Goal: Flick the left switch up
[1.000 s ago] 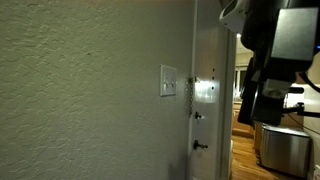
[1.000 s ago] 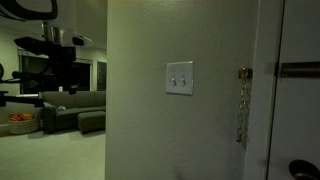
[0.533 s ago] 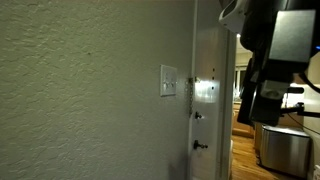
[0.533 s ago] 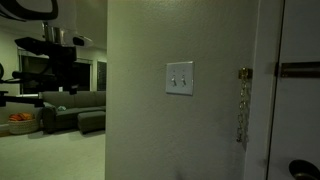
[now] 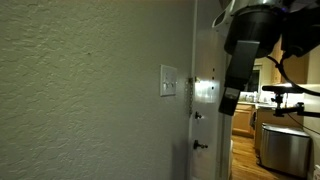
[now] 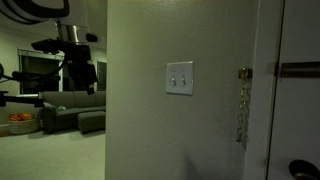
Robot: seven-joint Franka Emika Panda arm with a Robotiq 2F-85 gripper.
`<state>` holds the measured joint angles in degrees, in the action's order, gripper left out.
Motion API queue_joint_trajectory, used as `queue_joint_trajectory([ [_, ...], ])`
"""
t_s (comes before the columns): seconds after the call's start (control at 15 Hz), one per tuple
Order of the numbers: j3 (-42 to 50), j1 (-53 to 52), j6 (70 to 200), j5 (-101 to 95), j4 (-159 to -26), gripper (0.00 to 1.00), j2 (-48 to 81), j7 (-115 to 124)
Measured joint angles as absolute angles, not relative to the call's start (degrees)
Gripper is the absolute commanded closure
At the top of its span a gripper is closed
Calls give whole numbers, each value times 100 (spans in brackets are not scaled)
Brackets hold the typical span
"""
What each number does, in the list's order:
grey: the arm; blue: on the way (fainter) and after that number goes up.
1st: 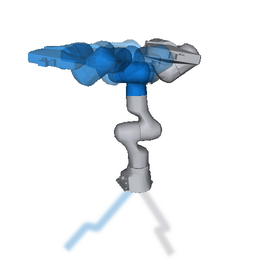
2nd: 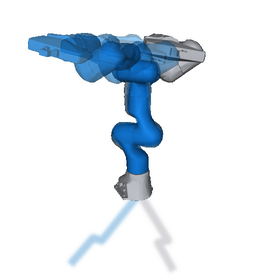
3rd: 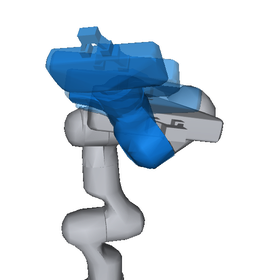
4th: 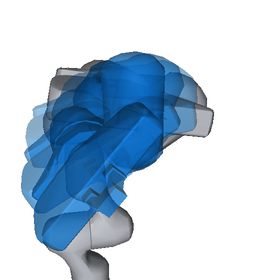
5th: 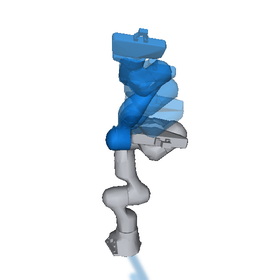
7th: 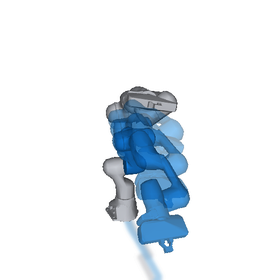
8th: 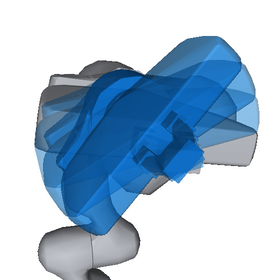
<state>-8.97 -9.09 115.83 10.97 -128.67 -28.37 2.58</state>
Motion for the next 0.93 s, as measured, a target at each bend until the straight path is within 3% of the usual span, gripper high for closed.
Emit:
queue_joint_trajectory([
  [0.93, -856, -371, 11696, -275, -11872, 0, -2036, 354],
])
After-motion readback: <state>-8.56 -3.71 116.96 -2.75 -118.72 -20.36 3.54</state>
